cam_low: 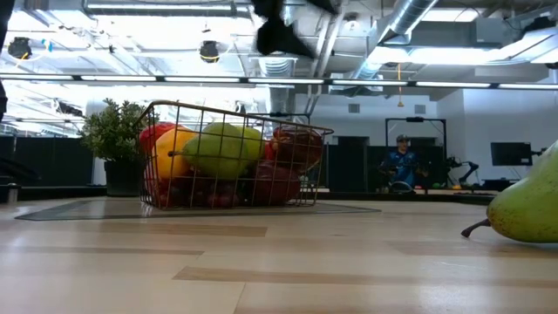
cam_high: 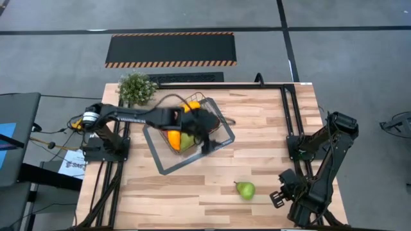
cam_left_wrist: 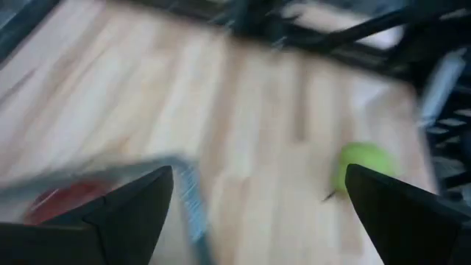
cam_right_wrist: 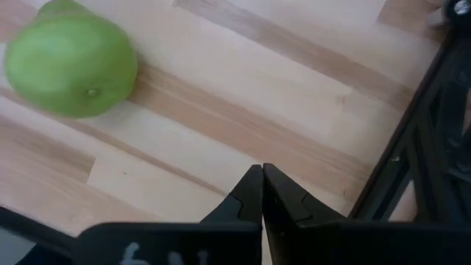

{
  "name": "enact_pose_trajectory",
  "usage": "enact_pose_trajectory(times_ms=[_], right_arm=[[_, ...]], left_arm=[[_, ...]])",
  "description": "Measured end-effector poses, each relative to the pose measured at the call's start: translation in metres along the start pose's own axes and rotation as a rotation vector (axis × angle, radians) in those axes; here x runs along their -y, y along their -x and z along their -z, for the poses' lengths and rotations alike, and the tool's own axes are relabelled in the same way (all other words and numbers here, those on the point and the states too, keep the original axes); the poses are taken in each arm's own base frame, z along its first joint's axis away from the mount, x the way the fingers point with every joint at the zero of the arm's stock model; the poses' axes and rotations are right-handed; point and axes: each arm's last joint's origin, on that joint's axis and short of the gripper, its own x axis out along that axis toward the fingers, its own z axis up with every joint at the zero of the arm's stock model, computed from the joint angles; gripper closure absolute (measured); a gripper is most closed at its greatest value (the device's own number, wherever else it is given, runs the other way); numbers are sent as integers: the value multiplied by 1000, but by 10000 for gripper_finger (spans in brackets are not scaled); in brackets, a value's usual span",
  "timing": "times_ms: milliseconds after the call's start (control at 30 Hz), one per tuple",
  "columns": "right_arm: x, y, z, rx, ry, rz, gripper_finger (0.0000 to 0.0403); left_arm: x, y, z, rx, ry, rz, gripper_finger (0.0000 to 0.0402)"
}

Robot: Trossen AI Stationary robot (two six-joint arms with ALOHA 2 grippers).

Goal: Build produce basket
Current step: Put the green pear into the gold wire basket

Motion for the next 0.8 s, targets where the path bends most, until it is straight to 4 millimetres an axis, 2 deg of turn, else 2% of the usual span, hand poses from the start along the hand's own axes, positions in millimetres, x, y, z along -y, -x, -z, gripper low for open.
enact_pose_trajectory(times_ms=[133,267,400,667,800], right_arm=[[-6,-6,6,-12,48,-17,382],[-15,-20,17,-14,97,-18,381],[-24,-31,27,-35,96,-46,379],[-40,-46,44,-95,155,-128,381],[-45,-50,49,-121,147,-157,382]], left_arm=[[35,-15,2,87,-96,99,14],[62,-45,24,24,-219,188,14],[84,-71,37,64,-305,260,14],[103,-126,52,121,-379,409,14],[108,-155,57,91,-422,448,14]])
